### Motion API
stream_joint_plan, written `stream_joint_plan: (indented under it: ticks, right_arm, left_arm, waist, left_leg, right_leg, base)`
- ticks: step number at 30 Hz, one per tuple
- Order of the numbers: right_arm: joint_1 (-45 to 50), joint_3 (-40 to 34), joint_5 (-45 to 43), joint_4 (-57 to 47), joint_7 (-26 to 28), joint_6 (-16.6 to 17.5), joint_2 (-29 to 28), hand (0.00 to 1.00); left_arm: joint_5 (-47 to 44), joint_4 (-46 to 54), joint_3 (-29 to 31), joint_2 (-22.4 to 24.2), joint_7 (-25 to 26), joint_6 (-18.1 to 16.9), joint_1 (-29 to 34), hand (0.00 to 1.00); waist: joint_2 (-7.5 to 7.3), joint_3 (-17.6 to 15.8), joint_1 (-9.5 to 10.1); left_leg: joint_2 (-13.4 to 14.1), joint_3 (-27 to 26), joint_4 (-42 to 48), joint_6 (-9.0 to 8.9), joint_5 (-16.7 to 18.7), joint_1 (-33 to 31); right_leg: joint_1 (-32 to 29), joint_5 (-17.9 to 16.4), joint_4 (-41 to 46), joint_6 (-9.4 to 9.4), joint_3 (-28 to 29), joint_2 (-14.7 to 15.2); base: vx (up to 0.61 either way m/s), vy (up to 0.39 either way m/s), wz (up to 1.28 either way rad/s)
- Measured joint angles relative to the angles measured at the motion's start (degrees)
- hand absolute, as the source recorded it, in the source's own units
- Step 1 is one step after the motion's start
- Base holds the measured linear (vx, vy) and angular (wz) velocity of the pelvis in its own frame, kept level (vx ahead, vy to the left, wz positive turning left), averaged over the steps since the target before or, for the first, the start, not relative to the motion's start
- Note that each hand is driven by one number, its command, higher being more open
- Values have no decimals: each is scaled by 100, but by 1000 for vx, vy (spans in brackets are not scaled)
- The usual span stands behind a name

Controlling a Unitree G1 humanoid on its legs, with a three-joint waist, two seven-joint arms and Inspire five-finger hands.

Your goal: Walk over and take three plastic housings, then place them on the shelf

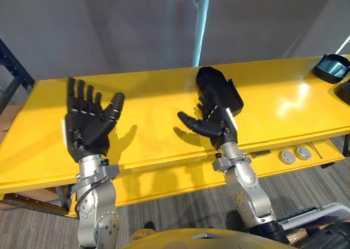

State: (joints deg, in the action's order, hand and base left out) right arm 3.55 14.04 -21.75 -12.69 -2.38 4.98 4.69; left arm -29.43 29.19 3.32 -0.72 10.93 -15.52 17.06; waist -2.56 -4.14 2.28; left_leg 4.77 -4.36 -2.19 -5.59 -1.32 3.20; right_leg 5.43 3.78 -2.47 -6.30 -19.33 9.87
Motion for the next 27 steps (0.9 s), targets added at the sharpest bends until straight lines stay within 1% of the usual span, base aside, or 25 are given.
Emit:
stream_joint_plan:
  ticks: [2,4,8,11,13,15,19,23,27]
  right_arm:
    - [-1,35,-78,-231,-185,223,-34,100]
    - [18,154,-182,-380,-345,314,-117,100]
    - [89,246,-91,-478,-541,328,-224,100]
    - [161,215,128,-477,-557,332,-204,100]
    - [178,180,120,-477,-552,333,-190,100]
    - [178,-9,75,-477,-536,333,-139,100]
    - [183,-335,82,-478,-616,334,-97,100]
    - [187,-471,106,-513,-933,334,-88,100]
    - [181,-541,144,-529,-953,334,-32,100]
  left_arm:
    - [216,37,-3,2,120,-63,-264,100]
    - [232,41,27,-4,94,-51,-303,100]
    - [327,233,21,-28,-114,-36,-101,100]
    - [326,347,8,-47,-223,-59,-42,100]
    - [328,350,1,-51,-237,-67,-41,100]
    - [322,350,-22,-45,-276,-53,-40,100]
    - [253,350,-18,-46,-349,4,-7,100]
    - [158,349,-10,-48,-508,155,163,100]
    - [-167,349,11,-68,-749,217,169,100]
  waist:
    - [-120,-110,74]
    - [-177,-145,73]
    - [-207,-166,64]
    - [-211,-170,73]
    - [-161,-203,68]
    - [-132,-221,68]
    - [-133,-221,60]
    - [-128,-225,60]
    - [-119,-229,49]
  left_leg:
    - [19,82,174,-19,58,-75]
    - [2,100,180,10,75,-73]
    - [-11,65,69,46,21,-54]
    - [-16,57,73,32,-25,-53]
    - [-13,54,75,36,-29,-53]
    - [-10,54,78,35,-28,-52]
    - [-8,48,86,30,-21,-30]
    - [33,-110,74,30,106,83]
    - [44,-309,-4,33,101,132]
  right_leg:
    - [-13,-71,148,21,-58,0]
    - [-1,-91,158,31,-78,-2]
    - [-37,-97,140,36,-69,3]
    - [-36,-85,136,27,-68,8]
    - [-34,-78,126,24,-68,1]
    - [-25,-74,115,20,-68,-4]
    - [0,-73,114,17,-58,-1]
    - [24,-75,112,11,107,-8]
    - [-85,-77,113,-3,294,-19]
  base:
    - [-57,-15,15]
    - [-52,2,6]
    - [-13,1,0]
    - [0,0,0]
    - [0,0,0]
    - [0,0,0]
    - [-1,1,-1]
    - [-25,5,-19]
    - [-27,5,-25]
